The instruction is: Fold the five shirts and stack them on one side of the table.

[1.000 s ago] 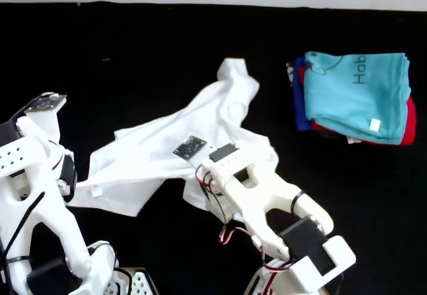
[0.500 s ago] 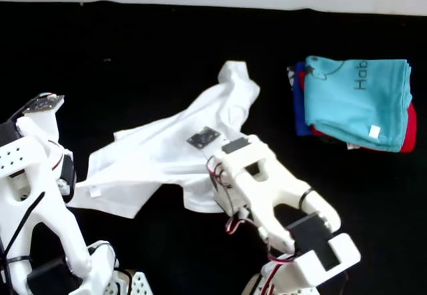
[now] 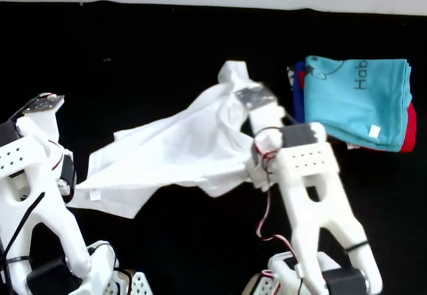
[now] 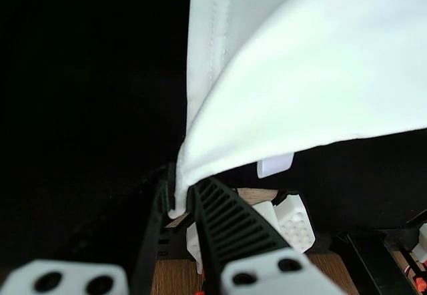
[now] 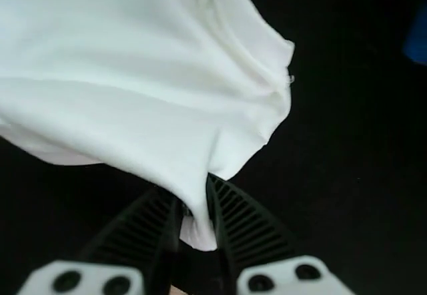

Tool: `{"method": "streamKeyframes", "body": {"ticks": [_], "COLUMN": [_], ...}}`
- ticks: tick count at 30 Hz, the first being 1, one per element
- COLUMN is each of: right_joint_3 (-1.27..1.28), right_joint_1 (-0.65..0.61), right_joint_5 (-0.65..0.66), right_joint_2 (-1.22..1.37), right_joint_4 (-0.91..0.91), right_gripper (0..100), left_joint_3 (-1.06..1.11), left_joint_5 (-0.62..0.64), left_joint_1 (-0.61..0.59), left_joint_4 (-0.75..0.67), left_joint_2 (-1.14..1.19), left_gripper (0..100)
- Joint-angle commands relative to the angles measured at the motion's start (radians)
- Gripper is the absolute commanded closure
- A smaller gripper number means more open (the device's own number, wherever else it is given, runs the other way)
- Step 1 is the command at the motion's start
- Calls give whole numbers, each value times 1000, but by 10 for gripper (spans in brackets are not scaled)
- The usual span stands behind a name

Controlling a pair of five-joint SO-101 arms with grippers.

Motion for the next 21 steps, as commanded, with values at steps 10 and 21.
{"method": "streamKeyframes", "body": {"ticks": [10,21], "right_joint_3": [-458,-898], "right_joint_1": [133,154], "right_joint_5": [101,164], "right_joint_2": [-79,-79], "right_joint_4": [-70,-67], "right_gripper": [993,993], "left_joint_3": [-598,-954], "left_joint_5": [77,135], "left_joint_1": [165,220], "left_joint_4": [198,195], "left_joint_2": [-16,-248], "left_gripper": [992,992]}}
